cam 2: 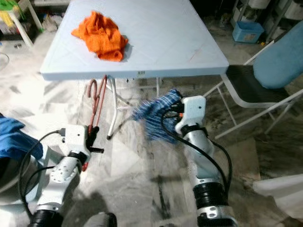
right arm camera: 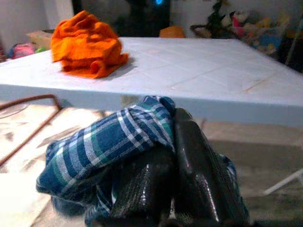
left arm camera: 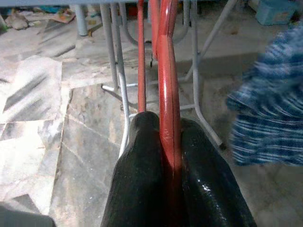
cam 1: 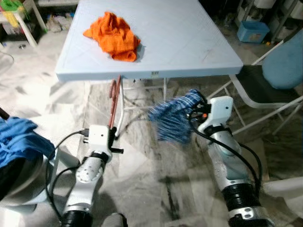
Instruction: Hang hanger
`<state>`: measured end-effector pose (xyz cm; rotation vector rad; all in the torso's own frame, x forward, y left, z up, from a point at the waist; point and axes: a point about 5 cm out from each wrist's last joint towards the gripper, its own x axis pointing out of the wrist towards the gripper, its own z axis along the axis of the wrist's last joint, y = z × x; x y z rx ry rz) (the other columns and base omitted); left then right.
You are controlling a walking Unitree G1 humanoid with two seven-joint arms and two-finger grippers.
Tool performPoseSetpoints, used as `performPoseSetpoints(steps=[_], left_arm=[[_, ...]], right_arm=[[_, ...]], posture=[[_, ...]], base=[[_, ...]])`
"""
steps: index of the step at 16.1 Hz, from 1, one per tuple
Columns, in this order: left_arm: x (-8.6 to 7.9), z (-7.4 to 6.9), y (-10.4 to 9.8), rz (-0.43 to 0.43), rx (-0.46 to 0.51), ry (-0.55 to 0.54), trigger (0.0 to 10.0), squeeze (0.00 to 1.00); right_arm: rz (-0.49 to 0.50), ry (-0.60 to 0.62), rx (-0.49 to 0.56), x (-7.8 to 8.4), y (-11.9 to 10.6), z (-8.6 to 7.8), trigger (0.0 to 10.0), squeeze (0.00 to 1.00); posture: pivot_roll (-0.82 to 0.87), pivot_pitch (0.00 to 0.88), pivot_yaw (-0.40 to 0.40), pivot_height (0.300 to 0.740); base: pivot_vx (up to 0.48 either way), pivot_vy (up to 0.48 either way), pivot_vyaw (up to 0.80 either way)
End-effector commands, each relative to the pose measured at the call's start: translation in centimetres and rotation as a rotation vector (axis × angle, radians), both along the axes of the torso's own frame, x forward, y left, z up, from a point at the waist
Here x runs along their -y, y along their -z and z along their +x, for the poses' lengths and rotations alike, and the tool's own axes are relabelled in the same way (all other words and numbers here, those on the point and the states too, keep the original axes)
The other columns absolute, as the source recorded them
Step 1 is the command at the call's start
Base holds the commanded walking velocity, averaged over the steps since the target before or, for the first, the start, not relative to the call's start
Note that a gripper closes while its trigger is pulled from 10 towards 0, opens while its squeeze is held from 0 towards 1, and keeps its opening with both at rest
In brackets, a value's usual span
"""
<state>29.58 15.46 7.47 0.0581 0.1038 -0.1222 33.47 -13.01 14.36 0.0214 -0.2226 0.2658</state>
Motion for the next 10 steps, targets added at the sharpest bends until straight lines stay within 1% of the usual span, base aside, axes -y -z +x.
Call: performPoseSetpoints(steps=[1,2,3,4,5,6,7,8,10], left_arm=[[-0.7,-0.2,1.3,0.002,-0.07,-0.015,10.0,0.0],[-1.2,-0.4,1.9,0.004,-0.097,-0.029,10.0,0.0],[-1.6,-0.7,2.8,0.008,-0.144,-0.048,10.0,0.0],[-1.8,-1.0,3.3,0.01,-0.163,-0.047,10.0,0.0],[-2.1,-1.5,4.6,0.028,-0.208,-0.045,10.0,0.0],[-2.4,-1.9,5.9,0.02,-0.272,-0.066,10.0,0.0],[-2.4,-1.9,6.0,0.017,-0.276,-0.068,10.0,0.0],[-2.3,-2.2,7.0,0.02,-0.327,-0.055,10.0,0.0],[-2.3,-2.3,7.8,-0.004,-0.389,-0.071,10.0,0.0]], right_arm=[[-0.007,-0.003,-0.005,0.1,0.0,-0.1,10.0,0.0],[-0.011,-0.006,-0.009,0.1,0.0,-0.2,10.0,0.0],[-0.014,-0.006,-0.013,0.2,0.0,-0.3,10.0,0.0],[-0.015,-0.005,-0.014,0.2,0.1,-0.3,10.0,0.0],[-0.02,-0.001,-0.015,0.3,0.1,-0.3,10.0,0.0],[-0.025,0.002,-0.015,0.4,0.0,-0.2,10.0,0.0],[-0.025,0.002,-0.015,0.5,0.0,-0.2,10.0,0.0],[-0.027,0.003,-0.014,0.5,-0.1,-0.2,10.0,0.0],[-0.03,0.003,-0.017,0.6,-0.1,-0.2,10.0,0.0]], posture=[[0.02,0.151,-0.013,0.74],[0.02,0.15,-0.013,0.74],[0.02,0.148,-0.012,0.74],[0.02,0.148,-0.012,0.74],[0.01,0.145,-0.011,0.74],[0.01,0.142,-0.012,0.74],[0.01,0.142,-0.012,0.74],[0.0,0.138,-0.012,0.74],[0.0,0.137,-0.014,0.74]], base=[[0.0,0.0,0.0],[0.0,0.0,0.0],[0.0,0.0,0.0],[0.0,0.0,0.0],[0.0,0.0,0.0],[0.0,0.0,0.0],[0.0,0.0,0.0],[0.0,0.0,0.0],[0.0,0.0,0.0]])
